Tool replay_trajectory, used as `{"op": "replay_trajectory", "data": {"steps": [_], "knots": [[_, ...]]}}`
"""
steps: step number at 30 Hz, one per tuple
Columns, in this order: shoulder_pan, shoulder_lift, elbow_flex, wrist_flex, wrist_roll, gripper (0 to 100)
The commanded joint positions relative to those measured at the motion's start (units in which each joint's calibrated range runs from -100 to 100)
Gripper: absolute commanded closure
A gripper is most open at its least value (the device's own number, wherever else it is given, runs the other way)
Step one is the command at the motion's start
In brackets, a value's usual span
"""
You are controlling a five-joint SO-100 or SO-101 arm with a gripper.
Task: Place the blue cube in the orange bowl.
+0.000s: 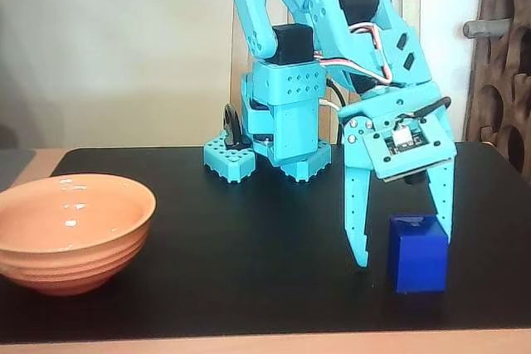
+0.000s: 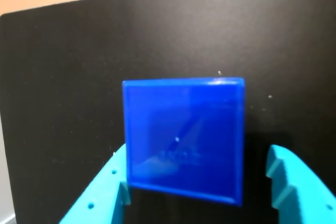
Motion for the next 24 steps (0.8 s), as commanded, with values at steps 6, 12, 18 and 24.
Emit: {"op": "replay_trajectory", "data": {"steps": [6,12,18,24], "knots": [[0.1,-0.3,-6.2,-3.5,-0.6,73],[0.2,-0.4,-6.2,-3.5,-0.6,74],[0.3,-1.6,-6.2,-3.5,-0.6,85],[0.4,-3.2,-5.6,-3.4,-0.6,85]]}}
